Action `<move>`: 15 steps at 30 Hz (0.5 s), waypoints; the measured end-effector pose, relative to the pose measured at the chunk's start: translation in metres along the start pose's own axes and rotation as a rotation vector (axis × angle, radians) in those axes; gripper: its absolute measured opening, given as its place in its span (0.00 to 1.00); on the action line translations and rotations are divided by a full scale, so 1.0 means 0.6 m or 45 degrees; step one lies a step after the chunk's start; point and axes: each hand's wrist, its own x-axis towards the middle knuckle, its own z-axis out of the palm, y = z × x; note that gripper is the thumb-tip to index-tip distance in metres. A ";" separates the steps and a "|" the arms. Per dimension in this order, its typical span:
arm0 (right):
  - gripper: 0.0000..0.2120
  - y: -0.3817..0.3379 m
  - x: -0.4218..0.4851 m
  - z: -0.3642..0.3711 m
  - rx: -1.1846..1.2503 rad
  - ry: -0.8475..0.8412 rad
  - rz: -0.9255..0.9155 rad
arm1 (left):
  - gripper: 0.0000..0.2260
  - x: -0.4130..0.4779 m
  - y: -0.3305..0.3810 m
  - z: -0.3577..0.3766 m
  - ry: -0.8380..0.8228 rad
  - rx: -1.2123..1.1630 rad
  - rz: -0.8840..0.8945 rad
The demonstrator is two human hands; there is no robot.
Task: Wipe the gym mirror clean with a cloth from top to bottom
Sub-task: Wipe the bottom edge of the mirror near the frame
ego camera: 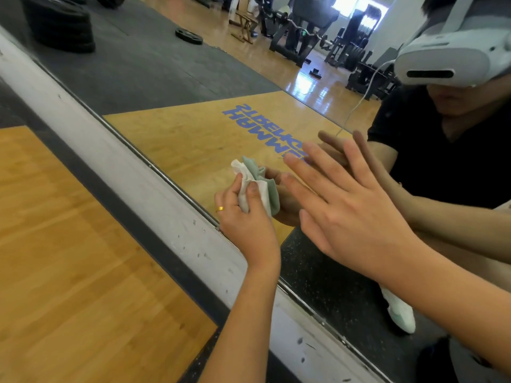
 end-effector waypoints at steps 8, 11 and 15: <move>0.27 -0.009 0.039 0.035 -0.204 -0.137 0.000 | 0.16 0.030 0.016 -0.004 -0.089 -0.113 0.032; 0.29 -0.008 0.038 0.030 -0.237 -0.130 -0.012 | 0.13 0.054 0.021 0.018 -0.113 -0.126 0.103; 0.30 -0.012 0.037 0.034 -0.245 -0.105 -0.014 | 0.12 0.046 0.022 0.035 -0.032 -0.150 0.082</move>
